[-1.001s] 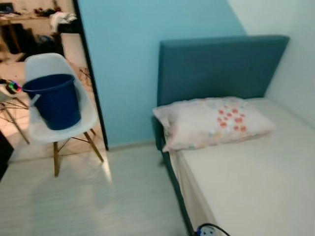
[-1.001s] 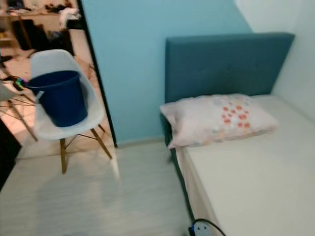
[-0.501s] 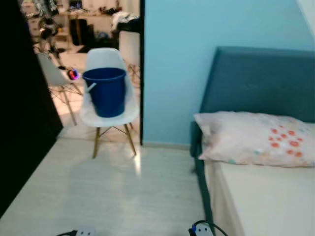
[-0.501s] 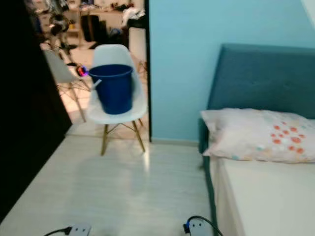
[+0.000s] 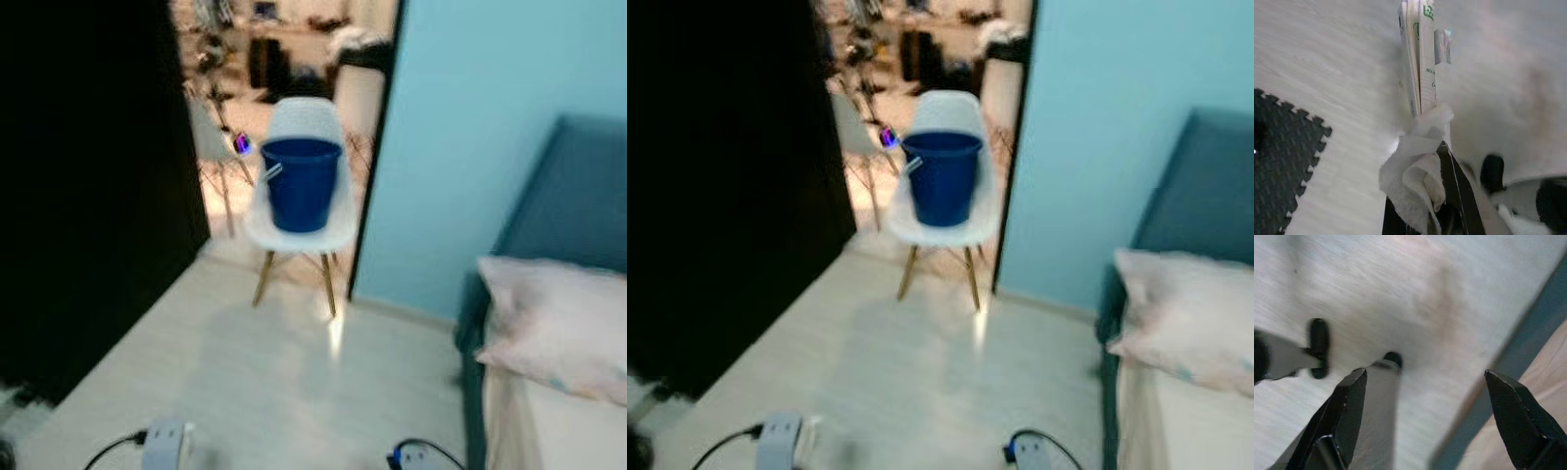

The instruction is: Clean up the room

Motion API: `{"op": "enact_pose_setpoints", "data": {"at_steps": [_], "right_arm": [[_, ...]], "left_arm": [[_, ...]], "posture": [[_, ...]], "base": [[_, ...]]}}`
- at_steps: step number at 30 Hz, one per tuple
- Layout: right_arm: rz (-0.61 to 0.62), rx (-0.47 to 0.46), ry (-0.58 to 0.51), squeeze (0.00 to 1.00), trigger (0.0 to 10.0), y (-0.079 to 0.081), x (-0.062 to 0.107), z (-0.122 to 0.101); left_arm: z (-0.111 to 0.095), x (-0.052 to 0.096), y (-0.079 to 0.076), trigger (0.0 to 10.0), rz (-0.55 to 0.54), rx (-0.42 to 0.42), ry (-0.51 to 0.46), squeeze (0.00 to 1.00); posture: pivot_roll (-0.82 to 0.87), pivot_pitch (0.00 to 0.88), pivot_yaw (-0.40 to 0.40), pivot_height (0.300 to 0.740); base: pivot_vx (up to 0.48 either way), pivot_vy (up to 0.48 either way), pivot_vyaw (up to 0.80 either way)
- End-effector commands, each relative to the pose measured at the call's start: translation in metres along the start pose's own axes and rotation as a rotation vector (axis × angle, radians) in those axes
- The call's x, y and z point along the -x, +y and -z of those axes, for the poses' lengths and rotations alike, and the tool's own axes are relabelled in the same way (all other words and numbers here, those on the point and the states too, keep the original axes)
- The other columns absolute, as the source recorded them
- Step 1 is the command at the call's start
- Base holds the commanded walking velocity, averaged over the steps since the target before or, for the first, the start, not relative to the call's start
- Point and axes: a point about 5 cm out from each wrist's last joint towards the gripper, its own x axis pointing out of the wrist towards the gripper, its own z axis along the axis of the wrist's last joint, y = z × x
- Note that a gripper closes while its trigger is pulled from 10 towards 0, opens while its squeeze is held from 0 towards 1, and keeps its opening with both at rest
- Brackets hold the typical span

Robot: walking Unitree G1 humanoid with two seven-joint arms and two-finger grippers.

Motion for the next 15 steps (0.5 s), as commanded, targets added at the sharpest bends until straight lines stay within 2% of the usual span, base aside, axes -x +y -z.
{"op": "enact_pose_setpoints", "data": {"at_steps": [1, 3, 7, 10, 12, 13, 15], "right_arm": [[-0.006, -0.004, 0.007, 0.00, 10.0, 0.004, 0.000, 0.004], [-0.002, 0.004, 0.011, 0.00, 10.0, 0.004, 0.000, 0.004], [0.001, -0.001, 0.013, 0.00, 10.0, 0.003, 0.000, 0.005], [0.001, 0.000, 0.014, 0.00, 10.0, 0.003, 0.000, 0.005], [0.002, 0.000, 0.016, 0.00, 10.0, 0.003, 0.000, 0.005], [0.000, 0.006, 0.017, 0.00, 10.0, 0.003, 0.000, 0.006], [0.000, 0.007, 0.018, 0.00, 10.0, 0.003, 0.000, 0.006]], "left_arm": [[-0.016, -0.003, -0.005, 10.0, 0.015, 0.005, -0.054, 0.00], [-0.019, -0.003, -0.006, 10.0, 0.020, 0.008, -0.066, 0.00], [-0.038, -0.005, -0.011, 10.0, 0.036, 0.024, -0.149, 0.00], [-0.041, -0.005, -0.012, 10.0, 0.037, 0.027, -0.162, 0.00], [-0.059, -0.006, -0.010, 10.0, 0.024, 0.046, -0.231, 0.00], [-0.081, -0.006, -0.007, 10.0, 0.000, 0.064, -0.305, 0.00], [-0.086, -0.006, -0.006, 10.0, -0.008, 0.067, -0.323, 0.00]], "posture": [[-0.01, 0.000, -0.066, 0.740], [-0.01, 0.000, -0.067, 0.740], [-0.02, 0.000, -0.066, 0.740], [-0.02, 0.000, -0.066, 0.740], [-0.02, 0.000, -0.065, 0.740], [-0.02, 0.000, -0.065, 0.740], [-0.02, 0.000, -0.065, 0.740]], "base": [[0.409, 0.000, 0.00], [0.409, 0.000, 0.00], [0.432, 0.000, 0.00], [0.439, 0.000, 0.00], [0.480, 0.000, 0.00], [0.480, 0.000, 0.00], [0.480, 0.000, 0.00]]}}
